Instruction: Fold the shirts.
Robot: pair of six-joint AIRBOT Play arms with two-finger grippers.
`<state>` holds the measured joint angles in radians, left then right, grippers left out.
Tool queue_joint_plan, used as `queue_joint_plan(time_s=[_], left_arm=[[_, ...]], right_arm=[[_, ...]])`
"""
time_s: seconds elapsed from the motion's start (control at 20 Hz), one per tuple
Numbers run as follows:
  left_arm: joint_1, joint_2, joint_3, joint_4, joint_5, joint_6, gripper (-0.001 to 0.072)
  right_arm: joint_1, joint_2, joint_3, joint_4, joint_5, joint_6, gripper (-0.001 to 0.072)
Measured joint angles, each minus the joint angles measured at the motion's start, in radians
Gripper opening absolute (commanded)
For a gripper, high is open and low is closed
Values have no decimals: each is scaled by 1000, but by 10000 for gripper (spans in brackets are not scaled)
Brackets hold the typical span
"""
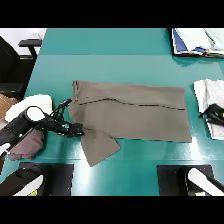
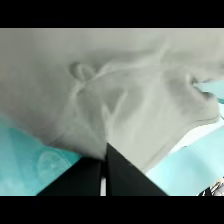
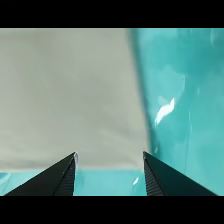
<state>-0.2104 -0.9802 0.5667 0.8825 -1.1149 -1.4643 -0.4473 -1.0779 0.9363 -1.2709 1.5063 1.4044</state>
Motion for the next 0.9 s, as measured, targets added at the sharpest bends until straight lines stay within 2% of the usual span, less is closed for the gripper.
queue_joint_plan(time_s=[0.25,0.35,0.4,0.5,0.6,0.8,0.9], left_arm=[[-2,0,18,0,-3,5,20],[-2,0,20,0,-3,6,20],[-2,0,21,0,-3,6,20],[-2,0,21,0,-4,6,19],[-2,1,26,3,-19,6,18],[-2,61,43,64,-75,-28,18],[-2,127,46,112,-131,-62,18]], right_arm=[[-153,-45,-242,14,-39,-16,470],[-165,-73,-304,64,-82,-28,435],[-162,-84,-321,92,-89,-31,393],[-127,-100,-340,134,-124,-39,175],[-80,-108,-333,150,-169,-46,16],[12,-60,-300,92,-194,-53,16],[41,3,-292,54,-150,-53,15]])
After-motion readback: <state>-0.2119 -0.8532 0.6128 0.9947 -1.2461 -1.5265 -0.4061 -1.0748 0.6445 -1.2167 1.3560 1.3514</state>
